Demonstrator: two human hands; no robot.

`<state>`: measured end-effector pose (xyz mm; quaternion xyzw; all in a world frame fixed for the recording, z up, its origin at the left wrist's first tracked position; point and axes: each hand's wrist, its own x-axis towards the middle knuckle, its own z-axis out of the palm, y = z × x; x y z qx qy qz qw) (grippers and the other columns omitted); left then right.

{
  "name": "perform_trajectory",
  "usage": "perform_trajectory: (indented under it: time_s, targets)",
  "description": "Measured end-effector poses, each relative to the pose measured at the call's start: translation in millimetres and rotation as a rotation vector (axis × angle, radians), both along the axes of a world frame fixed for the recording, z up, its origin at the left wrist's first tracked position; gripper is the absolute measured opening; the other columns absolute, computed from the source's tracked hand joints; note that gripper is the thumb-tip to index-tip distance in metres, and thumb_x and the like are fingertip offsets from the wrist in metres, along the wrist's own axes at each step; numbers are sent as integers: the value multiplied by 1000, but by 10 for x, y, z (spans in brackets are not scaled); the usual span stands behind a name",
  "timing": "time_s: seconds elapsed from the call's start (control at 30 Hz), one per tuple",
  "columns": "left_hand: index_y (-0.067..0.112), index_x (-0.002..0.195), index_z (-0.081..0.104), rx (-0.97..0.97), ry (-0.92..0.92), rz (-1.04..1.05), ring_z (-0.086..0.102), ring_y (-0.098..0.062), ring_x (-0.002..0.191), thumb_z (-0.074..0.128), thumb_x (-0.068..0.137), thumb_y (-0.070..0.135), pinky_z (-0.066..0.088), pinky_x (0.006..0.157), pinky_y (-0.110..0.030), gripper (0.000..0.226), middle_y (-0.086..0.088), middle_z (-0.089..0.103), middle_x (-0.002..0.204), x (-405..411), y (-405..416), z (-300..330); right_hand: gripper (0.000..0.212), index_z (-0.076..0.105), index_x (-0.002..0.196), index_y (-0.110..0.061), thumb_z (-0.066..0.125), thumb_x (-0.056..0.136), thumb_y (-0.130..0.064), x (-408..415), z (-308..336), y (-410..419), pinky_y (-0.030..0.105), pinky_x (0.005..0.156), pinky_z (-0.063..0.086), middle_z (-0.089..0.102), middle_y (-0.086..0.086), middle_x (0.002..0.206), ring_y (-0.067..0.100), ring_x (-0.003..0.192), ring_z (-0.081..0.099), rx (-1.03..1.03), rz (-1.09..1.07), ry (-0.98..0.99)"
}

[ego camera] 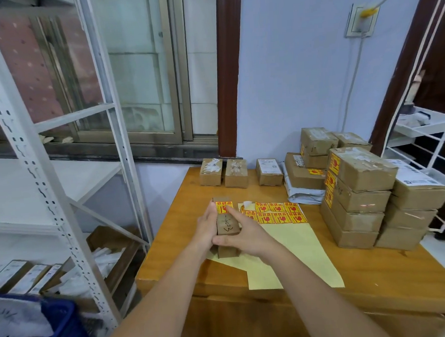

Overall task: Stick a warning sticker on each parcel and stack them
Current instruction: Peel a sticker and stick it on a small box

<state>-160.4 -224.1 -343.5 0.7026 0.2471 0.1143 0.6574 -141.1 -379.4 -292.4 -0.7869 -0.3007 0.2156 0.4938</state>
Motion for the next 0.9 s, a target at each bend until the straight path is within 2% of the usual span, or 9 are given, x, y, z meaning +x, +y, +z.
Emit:
perform_trajectory:
  time_s: [0.07, 0.1, 0.17, 0.27, 0.4, 0.5, 0.67, 0.77, 0.9]
  targets:
    - [50, 126, 62, -28, 31, -43, 60, -14, 119, 27, 93, 82, 53, 97, -34, 58, 3, 62, 132, -207, -138, 245, 101, 29, 158, -34, 87, 75, -46, -11, -31, -25, 21, 99, 41, 42, -13, 146, 4, 125, 42, 13, -36, -54]
    - [50, 125, 63, -48, 31, -70, 60, -14, 120, 27, 98, 74, 52, 100, -34, 51, 5, 64, 131, -306, -194, 354, 98, 32, 157, -34, 86, 76, -46, -12, -33, -47, 23, 99, 42, 43, -15, 141, 5, 125, 43, 26, -73, -70]
    - [44, 139, 58, -39, 9, -101, 52, -19, 135, 31, 100, 69, 41, 115, -42, 53, 5, 57, 146, -410, -222, 404, 85, 38, 153, -34, 81, 79, -39, 15, -41, -87, 28, 99, 46, 47, -16, 138, 9, 125, 49, 77, -184, -54]
    - [32, 153, 43, -7, -45, -65, 44, -18, 141, 51, 103, 53, 37, 118, -40, 55, 6, 45, 156, -441, -233, 402, 61, 50, 143, -34, 71, 85, -31, 76, -26, -180, 39, 104, 50, 56, -10, 134, 12, 121, 56, 239, -334, 116]
    - [43, 153, 34, -89, -132, -44, 61, -17, 123, 59, 102, 42, 49, 109, -44, 57, 8, 59, 142, -439, -383, 461, 41, 56, 132, -30, 68, 93, -28, 91, 41, -348, 50, 99, 55, 63, 1, 127, 21, 115, 64, 488, -329, 426]
    - [53, 148, 33, -248, -181, -74, 73, -23, 107, 63, 102, 32, 58, 97, -48, 59, 11, 68, 125, -391, -517, 526, 35, 60, 130, -25, 65, 96, -20, 83, 61, -486, 50, 96, 57, 69, 5, 123, 24, 112, 68, 589, -295, 505]
    - [53, 150, 34, -297, -236, -119, 75, -25, 101, 67, 99, 18, 62, 84, -50, 70, 5, 75, 118, -329, -689, 550, 41, 60, 134, -30, 69, 94, -35, 145, 98, -845, 36, 92, 58, 65, -3, 131, 13, 111, 67, 362, -267, 171]
    - [51, 153, 35, -268, -272, -151, 74, -23, 106, 71, 97, 17, 63, 83, -49, 75, 3, 68, 128, -268, -789, 544, 72, 45, 148, -35, 77, 84, -46, 197, 162, -1056, 27, 97, 50, 54, -14, 141, 2, 122, 55, 139, -249, -100]
    - [53, 150, 38, -152, -311, -154, 68, -19, 114, 71, 97, 19, 64, 73, -38, 71, 12, 58, 134, -124, -1007, 558, 112, 21, 157, -42, 81, 65, -68, 237, 251, -1150, 36, 112, 41, 33, -16, 154, 5, 138, 36, -109, -186, -396]
